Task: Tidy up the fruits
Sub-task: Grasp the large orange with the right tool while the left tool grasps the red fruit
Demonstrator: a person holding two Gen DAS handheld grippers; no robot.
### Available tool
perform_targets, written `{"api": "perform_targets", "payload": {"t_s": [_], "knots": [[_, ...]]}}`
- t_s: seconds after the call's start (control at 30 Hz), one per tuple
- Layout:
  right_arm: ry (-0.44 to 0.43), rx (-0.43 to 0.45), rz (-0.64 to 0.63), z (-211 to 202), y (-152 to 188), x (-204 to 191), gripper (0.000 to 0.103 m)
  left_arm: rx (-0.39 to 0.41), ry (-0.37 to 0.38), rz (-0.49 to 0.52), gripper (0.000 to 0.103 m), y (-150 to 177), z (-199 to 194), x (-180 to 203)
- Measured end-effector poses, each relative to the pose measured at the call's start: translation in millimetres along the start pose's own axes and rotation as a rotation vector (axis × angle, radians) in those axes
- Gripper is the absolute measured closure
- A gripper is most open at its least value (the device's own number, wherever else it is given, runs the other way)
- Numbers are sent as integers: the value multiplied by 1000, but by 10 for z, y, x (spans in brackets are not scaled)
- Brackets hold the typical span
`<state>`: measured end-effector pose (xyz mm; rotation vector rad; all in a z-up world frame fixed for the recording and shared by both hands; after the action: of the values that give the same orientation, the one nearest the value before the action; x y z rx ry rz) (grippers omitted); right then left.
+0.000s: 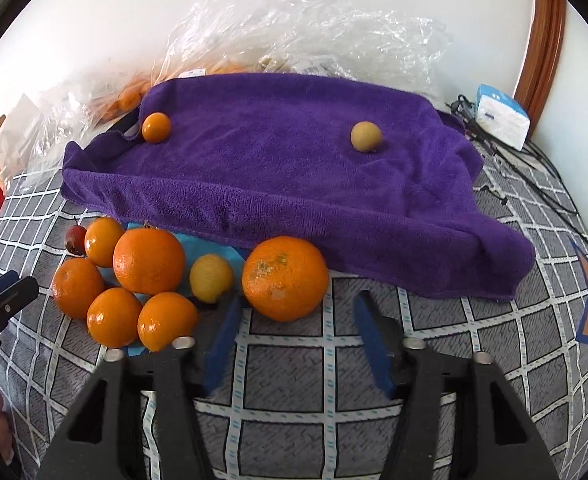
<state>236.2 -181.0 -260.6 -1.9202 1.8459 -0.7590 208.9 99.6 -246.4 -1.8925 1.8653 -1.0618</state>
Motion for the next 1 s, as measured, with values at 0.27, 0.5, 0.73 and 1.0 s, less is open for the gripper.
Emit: {"api": "perform_targets", "payload": {"t_s": [0.27,0.5,0.73,1.0], "knots": [[-6,44,-17,-98,29,-19,64,-5,-4,10,30,2,7,3],[-18,65,-2,-229,97,87,65,-20,-11,29,26,8,30,22],[-27,50,14,-272,195,147,65,-25,-3,30,25,7,42,8],[-30,46,16,-303,279,144,65,-27,-3,36,21,15,47,28]]}}
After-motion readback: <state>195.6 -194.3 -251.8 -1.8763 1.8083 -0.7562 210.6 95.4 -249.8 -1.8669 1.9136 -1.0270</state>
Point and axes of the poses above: each gripper's, at about its wrist camera, not at the fingertips, and z roughly the way its jaws point, x to its right, y to its underside, the point moved 9 cm from there along z, roughly the way its jaws point, and after that the axes turned 12 degrees about y, right-handed, at the moved point
